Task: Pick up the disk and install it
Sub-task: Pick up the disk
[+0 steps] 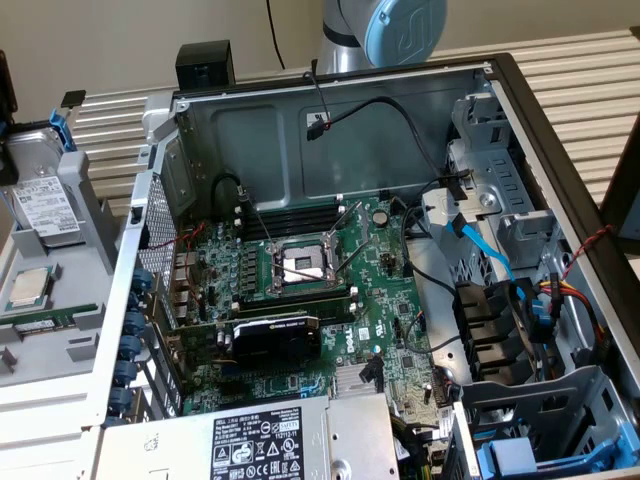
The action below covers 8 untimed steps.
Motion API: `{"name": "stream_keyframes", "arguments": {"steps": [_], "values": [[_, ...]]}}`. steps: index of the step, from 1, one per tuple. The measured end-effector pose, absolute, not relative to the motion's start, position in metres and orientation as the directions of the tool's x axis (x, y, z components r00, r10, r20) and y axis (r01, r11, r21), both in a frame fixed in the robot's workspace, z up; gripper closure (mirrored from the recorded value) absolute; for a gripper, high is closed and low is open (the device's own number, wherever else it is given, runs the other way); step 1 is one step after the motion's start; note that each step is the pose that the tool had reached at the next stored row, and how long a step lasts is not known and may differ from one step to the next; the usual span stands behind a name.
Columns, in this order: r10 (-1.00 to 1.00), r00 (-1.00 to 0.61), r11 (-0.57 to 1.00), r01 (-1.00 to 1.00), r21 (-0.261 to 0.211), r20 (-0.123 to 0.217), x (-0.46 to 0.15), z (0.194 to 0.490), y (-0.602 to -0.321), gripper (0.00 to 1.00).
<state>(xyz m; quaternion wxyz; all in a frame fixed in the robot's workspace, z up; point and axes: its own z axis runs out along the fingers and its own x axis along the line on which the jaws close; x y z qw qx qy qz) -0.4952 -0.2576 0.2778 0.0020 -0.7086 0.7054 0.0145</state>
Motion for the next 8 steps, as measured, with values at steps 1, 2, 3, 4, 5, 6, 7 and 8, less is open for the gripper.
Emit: {"name": "stream_keyframes", "arguments": {"steps": [1,2,3,4,5,6,7,8], "values": [[-1.000,0.004,-0.005,-1.000,0.018,-0.023,-0.4952,0.2778,-0.2576,0.62],[-1.000,0.004,-0.005,-1.000,0.018,-0.023,-0.4952,0.2778,-0.2576,0.62],[-1.000,0.004,-0.005,-1.000,0.018,-0.023,-0.4952,0.2778,-0.2576,0.62],[-1.000,0.004,-0.005,-1.000,0.018,-0.023,-0.4952,0.2779,-0.2576,0.62],[-1.000,0.004,-0.005,-1.000,0.018,-0.023,-0.4952,0.2778,-0.2576,0.62],[-1.000,0.004,-0.005,-1.000,0.018,-0.023,-0.4952,0.2778,-0.2576,0.62],[-1.000,0.004,-0.005,-1.000,0.018,-0.023,-0.4952,0.2778,-0.2576,0.62],[-1.000,0.004,-0.005,-1.000,0.018,-0.023,-0.4952,0.2779,-0.2576,0.62]]}}
